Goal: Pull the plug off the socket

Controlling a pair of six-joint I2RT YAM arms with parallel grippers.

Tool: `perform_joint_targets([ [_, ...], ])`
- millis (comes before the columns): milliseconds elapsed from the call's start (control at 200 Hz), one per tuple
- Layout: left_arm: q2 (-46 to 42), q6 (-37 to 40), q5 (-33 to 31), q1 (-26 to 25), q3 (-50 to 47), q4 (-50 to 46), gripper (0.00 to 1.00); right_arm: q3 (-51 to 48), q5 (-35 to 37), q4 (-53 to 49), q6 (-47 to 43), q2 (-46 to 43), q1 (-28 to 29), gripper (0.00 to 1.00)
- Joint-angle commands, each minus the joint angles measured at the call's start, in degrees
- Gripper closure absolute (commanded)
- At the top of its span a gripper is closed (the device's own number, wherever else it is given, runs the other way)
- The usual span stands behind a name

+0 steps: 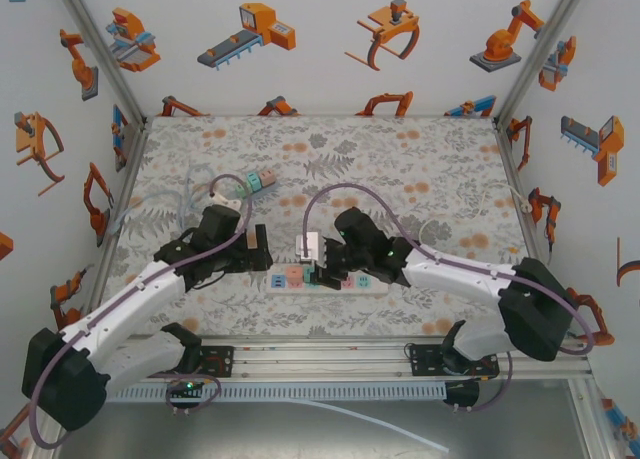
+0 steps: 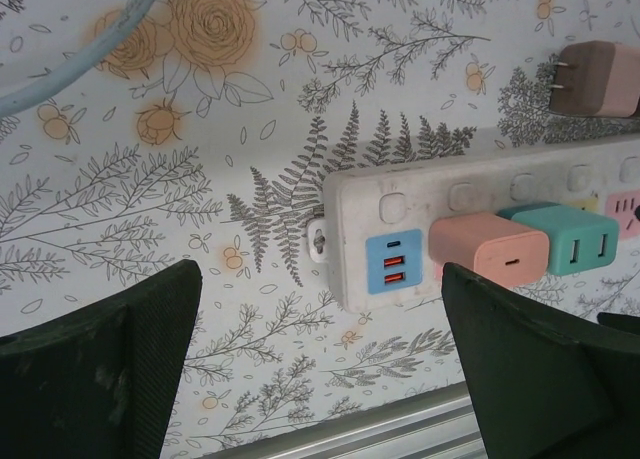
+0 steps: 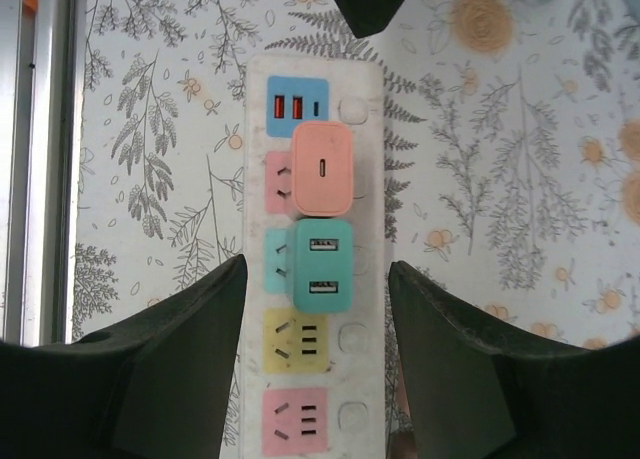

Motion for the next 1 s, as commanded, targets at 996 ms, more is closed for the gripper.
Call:
perform_joint_targets([
  [996,16.4,-1.6,10.1,0.2,-1.7,2.1,0.41,3.2,2.1,3.9,-0.2,8.6,0.8,0.70],
])
